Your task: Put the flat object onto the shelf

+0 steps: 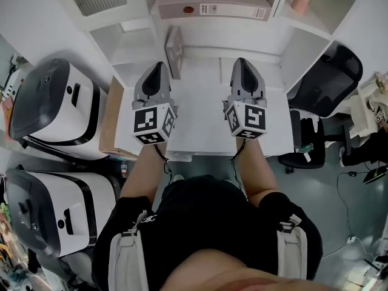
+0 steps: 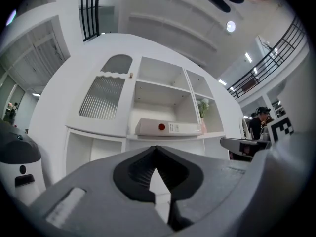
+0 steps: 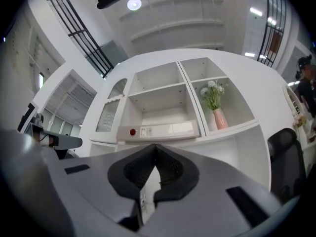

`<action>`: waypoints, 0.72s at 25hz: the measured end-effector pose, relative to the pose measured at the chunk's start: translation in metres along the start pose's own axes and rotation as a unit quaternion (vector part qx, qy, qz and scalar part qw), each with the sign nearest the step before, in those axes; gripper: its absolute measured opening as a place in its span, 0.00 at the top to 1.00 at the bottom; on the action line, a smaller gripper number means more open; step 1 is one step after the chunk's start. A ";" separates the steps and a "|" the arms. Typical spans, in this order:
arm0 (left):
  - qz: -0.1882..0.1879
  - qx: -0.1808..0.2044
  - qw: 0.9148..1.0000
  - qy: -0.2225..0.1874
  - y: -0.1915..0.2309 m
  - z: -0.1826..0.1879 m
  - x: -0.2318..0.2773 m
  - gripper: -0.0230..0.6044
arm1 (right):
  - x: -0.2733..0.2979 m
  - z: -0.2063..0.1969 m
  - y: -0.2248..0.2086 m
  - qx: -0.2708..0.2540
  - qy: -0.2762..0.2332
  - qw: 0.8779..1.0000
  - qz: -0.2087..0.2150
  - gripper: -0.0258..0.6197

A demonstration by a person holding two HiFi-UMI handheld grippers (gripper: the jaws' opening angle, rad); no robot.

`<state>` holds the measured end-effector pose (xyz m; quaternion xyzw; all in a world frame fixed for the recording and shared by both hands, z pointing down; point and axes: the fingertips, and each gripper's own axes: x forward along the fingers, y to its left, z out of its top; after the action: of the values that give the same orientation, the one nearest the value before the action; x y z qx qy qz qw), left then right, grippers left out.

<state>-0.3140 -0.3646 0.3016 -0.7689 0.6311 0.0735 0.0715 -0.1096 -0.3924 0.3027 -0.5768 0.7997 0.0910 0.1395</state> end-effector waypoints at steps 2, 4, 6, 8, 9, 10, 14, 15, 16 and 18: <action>-0.005 -0.008 1.000 0.018 -0.003 -0.013 -0.005 0.94 | -0.008 -0.011 0.003 0.007 0.018 1.000 0.002 0.96; -0.009 -0.027 0.999 0.029 -0.005 -0.021 -0.008 0.94 | -0.014 -0.013 0.004 0.009 0.023 1.000 0.002 0.96; -0.008 -0.038 0.999 0.032 -0.005 -0.022 -0.011 0.94 | -0.018 -0.010 0.003 0.009 0.023 1.000 0.001 0.96; -0.010 -0.041 0.999 0.032 -0.007 -0.022 -0.012 0.94 | -0.020 -0.007 0.002 0.008 0.022 1.000 -0.001 0.96; -0.012 -0.043 0.998 0.033 -0.009 -0.022 -0.012 0.94 | -0.022 -0.007 0.001 0.009 0.022 1.000 -0.002 0.96; -0.015 -0.045 0.998 0.035 -0.011 -0.022 -0.012 0.94 | -0.023 -0.006 0.001 0.009 0.023 1.000 -0.004 0.96; -0.020 -0.045 0.998 0.040 -0.015 -0.023 -0.013 0.94 | -0.025 -0.009 0.001 0.010 0.029 1.000 -0.006 0.96; -0.018 -0.045 0.998 0.041 -0.015 -0.023 -0.013 0.94 | -0.025 -0.009 0.001 0.010 0.031 0.999 -0.005 0.96; -0.017 -0.045 0.998 0.041 -0.015 -0.023 -0.014 0.94 | -0.025 -0.010 0.001 0.010 0.032 0.999 -0.005 0.96; -0.016 -0.048 0.998 0.041 -0.016 -0.022 -0.015 0.94 | -0.026 -0.011 0.000 0.010 0.034 0.999 -0.003 0.96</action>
<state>-0.3006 -0.3520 0.3266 -0.7839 0.6167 0.0710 0.0093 -0.1035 -0.3720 0.3214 -0.5805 0.8032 0.0631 0.1177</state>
